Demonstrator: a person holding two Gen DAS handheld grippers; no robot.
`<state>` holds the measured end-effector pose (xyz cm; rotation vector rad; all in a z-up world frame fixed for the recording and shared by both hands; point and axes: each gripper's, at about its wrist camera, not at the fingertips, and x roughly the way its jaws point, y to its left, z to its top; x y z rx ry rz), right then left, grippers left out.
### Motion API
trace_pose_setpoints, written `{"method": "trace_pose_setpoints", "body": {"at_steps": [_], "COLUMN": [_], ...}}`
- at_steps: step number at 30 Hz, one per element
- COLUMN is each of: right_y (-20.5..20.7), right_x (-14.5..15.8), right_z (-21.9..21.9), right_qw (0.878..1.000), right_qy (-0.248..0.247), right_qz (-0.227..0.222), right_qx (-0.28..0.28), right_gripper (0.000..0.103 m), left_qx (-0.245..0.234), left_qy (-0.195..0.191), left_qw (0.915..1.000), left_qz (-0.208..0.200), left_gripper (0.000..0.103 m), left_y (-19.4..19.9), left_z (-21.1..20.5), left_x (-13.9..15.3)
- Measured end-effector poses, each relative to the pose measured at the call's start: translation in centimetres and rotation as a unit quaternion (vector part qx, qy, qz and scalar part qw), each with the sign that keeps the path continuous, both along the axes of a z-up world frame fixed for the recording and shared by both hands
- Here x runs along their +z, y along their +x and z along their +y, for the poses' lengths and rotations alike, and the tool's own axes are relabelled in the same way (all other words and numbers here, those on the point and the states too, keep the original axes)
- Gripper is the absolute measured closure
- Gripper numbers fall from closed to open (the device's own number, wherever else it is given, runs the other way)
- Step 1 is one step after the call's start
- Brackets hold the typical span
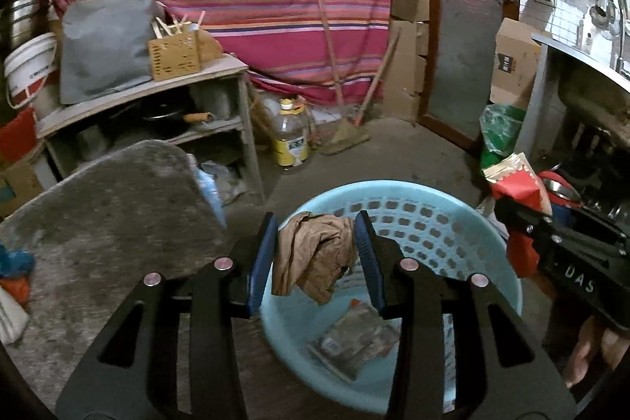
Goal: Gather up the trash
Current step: 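Carry both items over the blue basket and open both grippers to drop them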
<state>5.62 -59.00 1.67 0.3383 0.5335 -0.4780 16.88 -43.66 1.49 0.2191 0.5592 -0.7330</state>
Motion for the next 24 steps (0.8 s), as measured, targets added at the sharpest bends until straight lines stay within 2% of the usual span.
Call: {"method": "trace_pose_setpoints", "body": {"at_steps": [4,6,9,15,18,21,22,23,24], "right_y": [0.0,0.0,0.3,2.5,3.7,4.7,5.0,5.1,5.3], "right_x": [-0.4,-0.5,-0.6,-0.6,-0.8,-0.9,-0.9,-0.9,-0.8], "right_z": [-0.7,-0.8,-0.6,1.0,2.2,3.1,3.3,3.5,3.6], "right_qw": [1.0,1.0,1.0,1.0,1.0,0.999,0.999,0.999,0.999], "right_qy": [0.008,0.009,0.007,0.011,0.007,0.004,0.009,0.012,0.014], "right_qz": [-0.001,0.0,0.001,0.006,0.016,0.027,0.029,0.03,0.031], "right_qx": [-0.006,-0.007,-0.002,0.017,0.025,0.021,0.017,0.01,0.005], "right_gripper": [0.069,0.069,0.069,0.068,0.066,0.06,0.053,0.04,0.035], "left_qx": [-0.004,-0.002,0.006,0.047,0.071,0.096,0.104,0.111,0.123], "left_qy": [-0.004,-0.008,-0.014,-0.011,-0.011,-0.009,-0.007,-0.006,-0.002], "left_qw": [1.0,0.9999,0.9998,0.9986,0.9968,0.9946,0.9937,0.9929,0.9913], "left_qz": [0.006,0.008,0.009,-0.023,-0.035,-0.038,-0.04,-0.042,-0.046], "left_gripper": [0.057,0.046,0.038,0.011,0.008,0.006,0.006,0.006,0.006], "left_y": [0.2,0.3,0.6,0.9,1.2,2.1,2.3,2.5,2.8], "left_z": [-0.5,-0.3,0.5,4.6,7.7,11.6,12.7,13.7,15.5], "left_x": [-0.1,0.1,0.6,2.3,3.1,3.6,3.7,3.9,4.0]}}
